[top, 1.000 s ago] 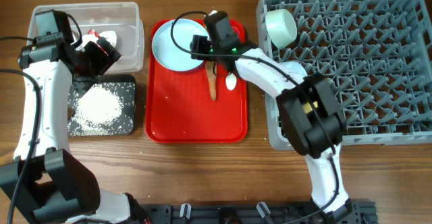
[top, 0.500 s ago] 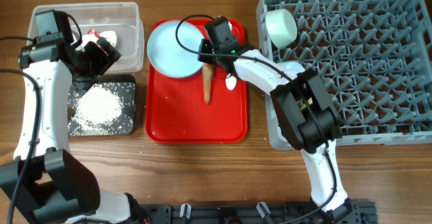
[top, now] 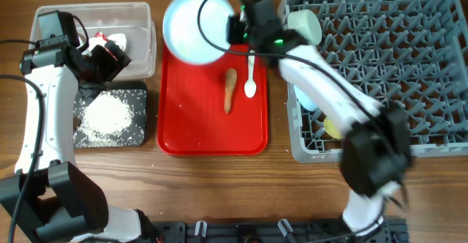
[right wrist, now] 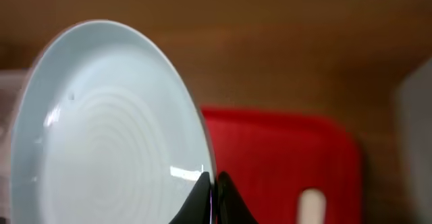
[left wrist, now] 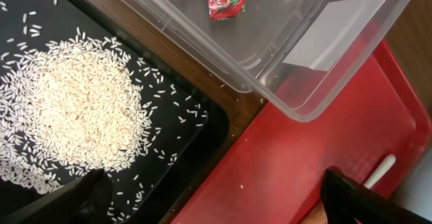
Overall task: Sort waste into correct bins and load items into the dishwasher rack
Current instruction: 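Lift the white plate and carry it toward the dish rack, then stand the white plate upright in the rack and release it, then reach the right gripper to the white spoon on the red tray, then close the right gripper on the white spoon handle, then carry the white spoon into the dish rack and release it, then reach the left gripper to the carrot piece on the red tray, then grasp the carrot piece and carry it toward the black tray, then lower the carrot onto the black tray and release it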
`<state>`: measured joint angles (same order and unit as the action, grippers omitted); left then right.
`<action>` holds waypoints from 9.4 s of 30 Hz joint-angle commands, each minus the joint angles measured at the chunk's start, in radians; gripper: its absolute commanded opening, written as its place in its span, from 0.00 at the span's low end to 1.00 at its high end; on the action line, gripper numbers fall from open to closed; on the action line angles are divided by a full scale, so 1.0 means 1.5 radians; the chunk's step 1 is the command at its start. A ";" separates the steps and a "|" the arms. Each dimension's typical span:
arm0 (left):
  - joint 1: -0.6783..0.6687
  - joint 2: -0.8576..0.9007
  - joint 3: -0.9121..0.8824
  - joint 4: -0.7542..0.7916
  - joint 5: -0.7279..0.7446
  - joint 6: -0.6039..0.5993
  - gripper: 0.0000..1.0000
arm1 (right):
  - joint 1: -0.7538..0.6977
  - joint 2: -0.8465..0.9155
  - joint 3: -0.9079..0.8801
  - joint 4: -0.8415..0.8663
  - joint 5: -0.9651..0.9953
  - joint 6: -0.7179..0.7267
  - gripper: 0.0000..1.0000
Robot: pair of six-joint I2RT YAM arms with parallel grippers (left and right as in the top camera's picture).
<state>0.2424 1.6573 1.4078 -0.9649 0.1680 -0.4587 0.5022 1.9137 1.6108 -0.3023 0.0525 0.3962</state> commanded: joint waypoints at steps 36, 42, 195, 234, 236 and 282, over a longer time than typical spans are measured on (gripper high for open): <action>0.001 -0.011 0.010 -0.001 -0.004 0.001 1.00 | -0.205 -0.048 -0.005 -0.196 0.387 -0.586 1.00; 0.001 -0.011 0.010 -0.001 -0.004 0.001 1.00 | -0.196 -0.153 -0.004 -0.217 0.165 -0.394 1.00; 0.001 -0.011 0.010 -0.001 -0.004 0.001 1.00 | -0.382 -0.135 -0.147 -0.499 0.043 0.696 0.29; -0.508 0.268 0.010 0.198 -0.137 0.109 0.94 | -0.383 -0.444 -0.128 -0.435 0.099 0.139 1.00; -0.509 0.272 0.010 0.199 -0.141 0.109 0.89 | -0.383 -0.439 -0.128 -0.438 0.099 0.139 1.00; 0.081 0.116 -0.163 0.055 -0.234 -0.542 0.04 | -0.383 -0.439 -0.128 -0.429 0.081 0.139 1.00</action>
<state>0.3676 1.8294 1.2278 -0.9371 -0.1604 -1.2400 -0.0738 1.2476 1.4109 -0.9451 0.1902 0.6224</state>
